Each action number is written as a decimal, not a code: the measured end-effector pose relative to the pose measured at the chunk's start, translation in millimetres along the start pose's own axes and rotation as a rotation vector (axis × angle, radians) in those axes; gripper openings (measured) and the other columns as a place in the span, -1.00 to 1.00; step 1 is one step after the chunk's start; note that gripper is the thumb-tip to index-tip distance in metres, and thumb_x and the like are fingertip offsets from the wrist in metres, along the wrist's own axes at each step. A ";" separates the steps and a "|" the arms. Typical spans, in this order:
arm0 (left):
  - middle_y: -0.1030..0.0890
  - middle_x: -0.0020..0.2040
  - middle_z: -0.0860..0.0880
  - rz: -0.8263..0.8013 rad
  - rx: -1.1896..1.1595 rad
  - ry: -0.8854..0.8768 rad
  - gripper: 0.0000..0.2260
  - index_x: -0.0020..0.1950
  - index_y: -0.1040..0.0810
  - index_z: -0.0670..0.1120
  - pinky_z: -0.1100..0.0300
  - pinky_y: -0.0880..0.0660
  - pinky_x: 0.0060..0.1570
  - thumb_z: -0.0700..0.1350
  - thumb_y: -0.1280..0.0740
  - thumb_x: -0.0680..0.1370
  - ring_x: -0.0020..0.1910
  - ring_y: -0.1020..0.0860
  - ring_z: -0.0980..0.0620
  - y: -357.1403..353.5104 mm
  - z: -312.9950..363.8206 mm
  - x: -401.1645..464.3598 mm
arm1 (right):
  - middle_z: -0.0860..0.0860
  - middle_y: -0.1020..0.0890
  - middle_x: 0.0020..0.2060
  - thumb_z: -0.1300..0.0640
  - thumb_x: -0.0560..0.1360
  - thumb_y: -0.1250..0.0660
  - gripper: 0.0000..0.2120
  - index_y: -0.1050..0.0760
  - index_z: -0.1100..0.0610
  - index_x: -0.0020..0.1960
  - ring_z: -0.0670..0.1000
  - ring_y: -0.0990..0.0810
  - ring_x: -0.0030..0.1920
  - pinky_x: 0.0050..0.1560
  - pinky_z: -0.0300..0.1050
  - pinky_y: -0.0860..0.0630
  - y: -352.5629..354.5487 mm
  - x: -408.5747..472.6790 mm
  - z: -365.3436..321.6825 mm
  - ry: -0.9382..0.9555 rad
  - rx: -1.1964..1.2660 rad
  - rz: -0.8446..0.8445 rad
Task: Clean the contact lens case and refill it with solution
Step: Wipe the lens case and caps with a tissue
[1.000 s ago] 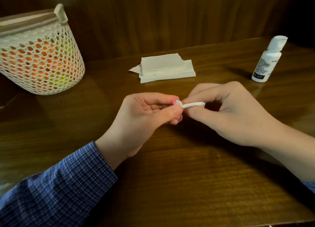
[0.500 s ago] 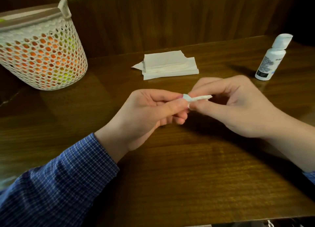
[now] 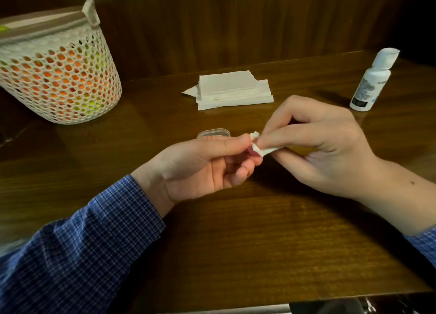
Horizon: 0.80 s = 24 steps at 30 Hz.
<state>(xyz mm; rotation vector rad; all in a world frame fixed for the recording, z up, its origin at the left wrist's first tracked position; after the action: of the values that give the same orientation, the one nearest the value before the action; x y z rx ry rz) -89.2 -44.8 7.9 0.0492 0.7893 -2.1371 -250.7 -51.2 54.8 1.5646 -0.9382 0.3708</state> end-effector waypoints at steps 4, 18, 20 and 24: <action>-0.62 -0.10 -0.12 0.035 -0.043 -0.007 -0.73 0.09 -0.65 -0.25 0.34 -0.60 -0.26 -0.10 -0.47 0.48 -0.23 -0.59 0.11 1.6 1.5 -1.5 | 0.16 -0.64 -0.13 0.31 0.53 -0.42 -0.84 -0.71 0.22 0.07 0.11 -0.62 -0.13 -0.21 0.02 -0.55 -5.4 -1.4 -0.1 -0.058 0.013 0.005; -0.73 -0.02 0.04 0.584 1.307 -0.884 -0.73 0.17 -0.68 -0.11 0.27 -0.67 -0.20 -0.14 -0.53 0.48 -0.10 -0.72 0.18 -22.4 28.8 -27.9 | 0.21 -0.66 -0.08 0.32 0.46 -0.40 -0.72 -0.67 0.32 0.15 -0.06 -0.58 -0.31 -0.39 -0.32 -0.53 -34.6 -17.3 26.2 -1.169 1.590 -0.164; -0.74 -0.07 0.06 0.564 1.140 -0.823 -0.72 0.14 -0.68 -0.07 0.29 -0.67 -0.19 -0.08 -0.50 0.45 -0.14 -0.74 0.17 -18.5 30.2 -27.0 | 0.19 -0.68 -0.11 0.31 0.46 -0.41 -0.74 -0.69 0.30 0.12 -0.05 -0.59 -0.30 -0.39 -0.32 -0.53 -36.6 -14.7 26.2 -1.110 1.602 -0.105; -0.74 -0.13 -0.12 0.396 0.585 -0.483 -0.74 0.06 -0.73 -0.20 0.26 -0.65 -0.18 -0.08 -0.43 0.46 -0.18 -0.72 0.02 -2.2 25.1 -13.6 | -0.02 -0.70 -0.16 0.19 0.53 -0.44 -0.85 -0.74 0.08 0.06 -0.05 -0.60 -0.19 -0.23 -0.14 -0.57 -9.5 -1.6 19.5 -0.494 0.491 0.034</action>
<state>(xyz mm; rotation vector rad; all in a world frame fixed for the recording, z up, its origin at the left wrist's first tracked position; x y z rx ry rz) -76.1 -48.2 33.2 -0.0059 -0.1320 -1.8193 -249.9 -69.2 42.7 2.1494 -1.3205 0.2498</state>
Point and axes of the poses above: each hand's wrist, its own x-axis towards the middle knuckle, its own y-axis out of the back of the hand, z = x × y, the point moved 5 cm from there along x, towards the middle knuckle
